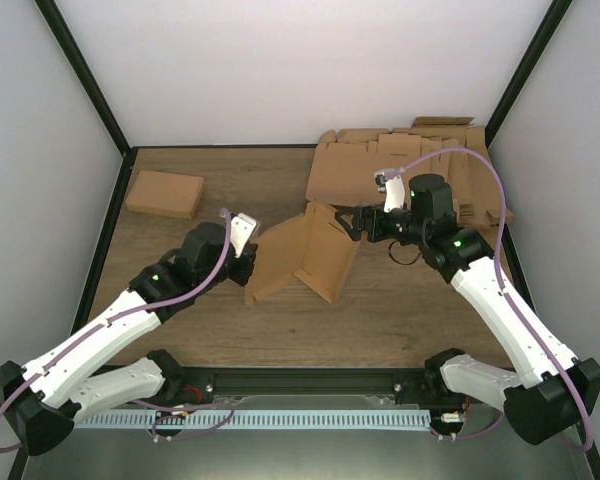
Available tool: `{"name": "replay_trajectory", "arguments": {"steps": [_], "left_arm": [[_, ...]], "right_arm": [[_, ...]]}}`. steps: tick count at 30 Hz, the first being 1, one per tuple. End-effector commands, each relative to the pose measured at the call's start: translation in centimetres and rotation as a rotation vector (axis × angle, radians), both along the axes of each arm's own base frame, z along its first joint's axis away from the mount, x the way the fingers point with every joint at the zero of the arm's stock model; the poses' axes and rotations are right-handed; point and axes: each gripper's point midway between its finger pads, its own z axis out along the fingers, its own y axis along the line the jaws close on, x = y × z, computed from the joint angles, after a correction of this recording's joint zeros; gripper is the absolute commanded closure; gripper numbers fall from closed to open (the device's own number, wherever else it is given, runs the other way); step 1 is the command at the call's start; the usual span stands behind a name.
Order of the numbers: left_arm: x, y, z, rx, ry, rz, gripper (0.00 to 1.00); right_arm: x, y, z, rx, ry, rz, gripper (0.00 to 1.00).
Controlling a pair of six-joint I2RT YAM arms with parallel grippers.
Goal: Fold the paper box
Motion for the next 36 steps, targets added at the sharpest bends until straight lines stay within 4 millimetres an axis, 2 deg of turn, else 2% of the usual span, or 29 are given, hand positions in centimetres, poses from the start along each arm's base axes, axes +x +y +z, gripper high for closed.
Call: {"name": "replay_trajectory", "arguments": {"steps": [1,6,13,20,23,31,36], "left_arm": [[0.9,1.0,2.5,0.032,-0.08,0.046,0.96],[1.6,1.2,1.6,0.053,-0.08,0.076,0.96],[2.8,2.4,1.0,-0.004,-0.043,0.247,0.96],[3.1,3.6,2.8,-0.091,-0.09,0.341,0.96],[3.0,3.7,3.4,-0.116,-0.102,0.353,0.96],[3.1,3.1,1.5,-0.12,-0.052,0.354,0.96],[3.1,3.1,0.7,-0.109,-0.048,0.349,0.96]], "right_arm": [[-0.1,-0.3,0.4,-0.016,-0.044,0.0,0.05],[-0.4,0.2,0.2,0.012,-0.042,0.024,0.04],[-1.7,-0.5,-0.9,0.038,-0.044,0.007,0.02],[-3.7,0.3,-1.7,0.143,-0.097,0.086,0.01],[-4.2,0.8,-2.6,0.173,-0.12,0.123,0.01],[-4.7,2.5,-5.1,0.172,-0.212,0.162,0.04],[-4.0,3.6,-5.6,0.085,-0.399,0.066,0.05]]}}
